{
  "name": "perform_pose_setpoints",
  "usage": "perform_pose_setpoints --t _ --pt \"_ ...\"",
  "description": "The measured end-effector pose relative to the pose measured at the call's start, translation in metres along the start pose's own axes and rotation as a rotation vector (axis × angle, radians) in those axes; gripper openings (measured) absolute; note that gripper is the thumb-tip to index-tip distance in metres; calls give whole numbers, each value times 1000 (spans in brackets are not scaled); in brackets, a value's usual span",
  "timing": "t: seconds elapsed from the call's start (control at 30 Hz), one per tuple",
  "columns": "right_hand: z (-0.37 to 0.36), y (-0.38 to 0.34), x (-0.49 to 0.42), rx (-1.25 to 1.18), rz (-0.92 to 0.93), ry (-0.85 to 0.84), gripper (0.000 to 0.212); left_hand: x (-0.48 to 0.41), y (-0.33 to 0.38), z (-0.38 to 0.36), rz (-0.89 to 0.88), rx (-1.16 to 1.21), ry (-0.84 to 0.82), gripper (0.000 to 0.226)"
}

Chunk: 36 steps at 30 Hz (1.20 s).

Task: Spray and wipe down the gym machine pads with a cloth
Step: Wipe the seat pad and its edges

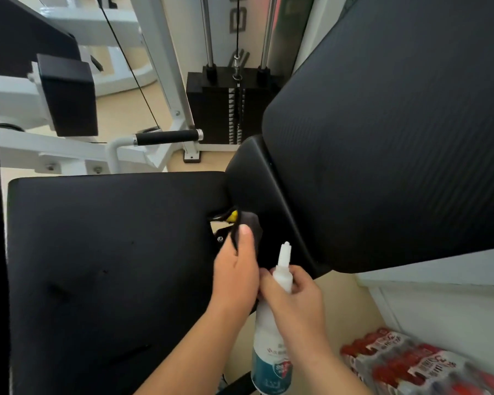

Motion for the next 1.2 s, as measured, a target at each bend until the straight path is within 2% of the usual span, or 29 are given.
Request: perform_pose_setpoints --t 0.13,0.23,0.37,0.47,0.6,0.7,0.77,0.87,0.93,1.0,1.1,1.2 --pt "30 12 0 65 -30 -31 14 7 -24 -56 14 -31 -336 60" --pt "40 18 -5 103 -14 -49 13 6 -30 -74 -31 -70 -416 60" --pt "42 23 -9 118 -15 -46 21 -47 9 -82 -266 -155 -264 56" --pt "41 25 -12 121 -30 -28 26 -118 53 -79 -268 -200 -139 60" --pt "40 21 -12 125 -20 -56 26 -155 72 -72 -288 -173 -111 60" --pt "42 22 -11 130 -26 -74 34 -120 32 -78 -195 -49 -74 61" --pt "45 19 -10 133 -13 -84 25 -73 -14 -80 -159 -4 -88 60" --pt "53 12 -9 157 1 -121 20 -4 -73 -73 -40 10 -181 79" --pt "59 6 -8 194 30 -147 31 0 -84 -71 -4 -18 -235 65" --pt "64 -2 -6 223 57 -146 40 -21 -62 -69 -74 -72 -236 60" --pt "66 -9 -7 248 53 -157 34 -89 0 -68 -215 -96 -156 60" --pt "66 -11 -11 302 83 -166 47 -164 43 -68 -197 -81 -76 83"
Point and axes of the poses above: each hand's wrist, its own x-axis away from the middle knuckle, its own z-axis out of the back of the hand, y = z × x, the point moved 9 cm from there along -x, towards the middle knuckle, and after that the axes turned 7 degrees about x, right-handed, at the moved point
